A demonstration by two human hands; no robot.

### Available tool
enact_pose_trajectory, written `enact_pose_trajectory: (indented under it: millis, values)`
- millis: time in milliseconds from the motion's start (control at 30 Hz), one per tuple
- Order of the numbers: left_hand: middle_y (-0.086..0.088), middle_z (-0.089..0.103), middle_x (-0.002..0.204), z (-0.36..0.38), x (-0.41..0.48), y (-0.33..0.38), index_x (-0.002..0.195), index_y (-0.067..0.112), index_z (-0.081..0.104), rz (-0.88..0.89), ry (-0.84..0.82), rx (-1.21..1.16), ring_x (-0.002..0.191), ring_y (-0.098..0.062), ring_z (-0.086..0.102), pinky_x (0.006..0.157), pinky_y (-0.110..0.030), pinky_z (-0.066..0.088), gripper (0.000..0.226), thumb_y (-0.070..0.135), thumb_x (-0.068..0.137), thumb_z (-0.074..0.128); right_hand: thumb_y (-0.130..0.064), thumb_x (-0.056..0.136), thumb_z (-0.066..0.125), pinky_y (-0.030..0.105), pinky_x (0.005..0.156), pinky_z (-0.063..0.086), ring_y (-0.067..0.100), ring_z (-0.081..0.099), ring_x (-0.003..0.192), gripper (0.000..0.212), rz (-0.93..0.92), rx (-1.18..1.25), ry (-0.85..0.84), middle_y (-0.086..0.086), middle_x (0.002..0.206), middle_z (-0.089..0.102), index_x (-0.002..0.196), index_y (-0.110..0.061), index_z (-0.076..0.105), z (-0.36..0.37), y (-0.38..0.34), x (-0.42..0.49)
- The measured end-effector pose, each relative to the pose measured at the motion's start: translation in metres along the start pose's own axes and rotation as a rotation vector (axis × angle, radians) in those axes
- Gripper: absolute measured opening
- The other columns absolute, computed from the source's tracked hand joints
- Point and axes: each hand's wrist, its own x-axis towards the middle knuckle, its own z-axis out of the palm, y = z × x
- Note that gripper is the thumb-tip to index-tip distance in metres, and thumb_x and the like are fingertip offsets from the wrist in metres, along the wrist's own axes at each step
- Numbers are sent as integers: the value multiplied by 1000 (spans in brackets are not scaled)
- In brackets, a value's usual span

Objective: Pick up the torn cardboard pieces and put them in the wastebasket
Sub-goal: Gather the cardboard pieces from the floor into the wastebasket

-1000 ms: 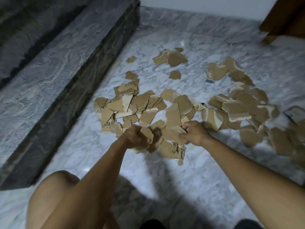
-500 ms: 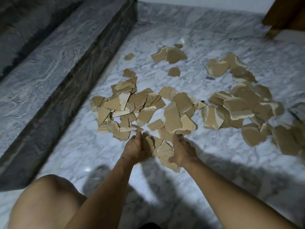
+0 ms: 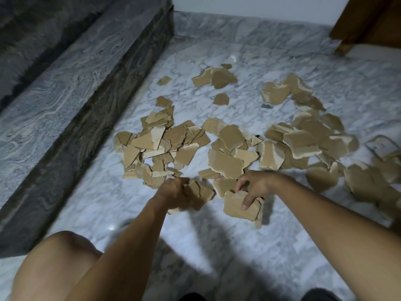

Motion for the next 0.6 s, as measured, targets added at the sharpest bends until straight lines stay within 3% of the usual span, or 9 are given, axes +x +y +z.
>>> enact_pose_trajectory:
  millis: [33,100,200,267,333,433,533,600]
  values:
    - [-1,75,94,-1,1,0,105,32,71,-5,-10,-4,90,-22,69,79,-33,56,44,43,62,66,-27,57,96,27,84,55,14,60,105,55,28,-53,-36,-6,119,59,103,-32,66,-6,1,-3]
    - [3,75,85,-3,3,0,93,30,73,4,-10,-29,84,-17,69,75,-31,57,35,47,62,71,-29,59,95,26,76,56,15,61,104,49,82,-114,-85,-3,121,59,97,-32,65,-14,1,-8]
    - [5,68,80,-8,3,8,78,31,61,58,38,-78,78,-17,63,69,-26,49,21,38,72,81,-20,71,89,26,66,56,17,64,92,47,149,-85,-184,3,115,63,112,-23,66,-18,-1,-18]
    - [5,71,86,-12,4,15,88,29,64,58,69,-80,81,-17,66,73,-27,53,25,37,71,79,-12,78,83,35,72,59,19,65,87,52,195,-30,-260,6,110,62,124,-20,62,-20,-2,-23]
    - [4,74,93,-15,7,20,101,28,67,45,93,-99,88,-16,69,79,-31,57,42,43,62,74,-3,83,76,39,74,59,21,65,82,51,225,13,-318,8,106,60,129,-16,58,-22,0,-27]
    - [7,76,86,-13,11,27,86,37,68,36,93,-146,84,-13,70,78,-33,59,33,49,56,68,-4,81,70,34,62,59,24,66,82,52,278,63,-387,13,103,63,131,-7,58,-25,9,-29]
    - [7,76,82,-9,17,33,86,31,75,37,43,-115,80,-9,71,78,-33,59,38,55,56,71,-12,63,69,29,55,55,22,66,68,65,354,121,-382,14,95,62,128,-7,61,-28,23,-31]
    - [5,76,80,-3,23,39,85,24,76,56,22,-75,76,-9,70,75,-35,60,41,55,58,74,-10,64,68,28,55,55,21,66,68,68,349,193,-367,13,97,63,132,-7,59,-31,30,-34]
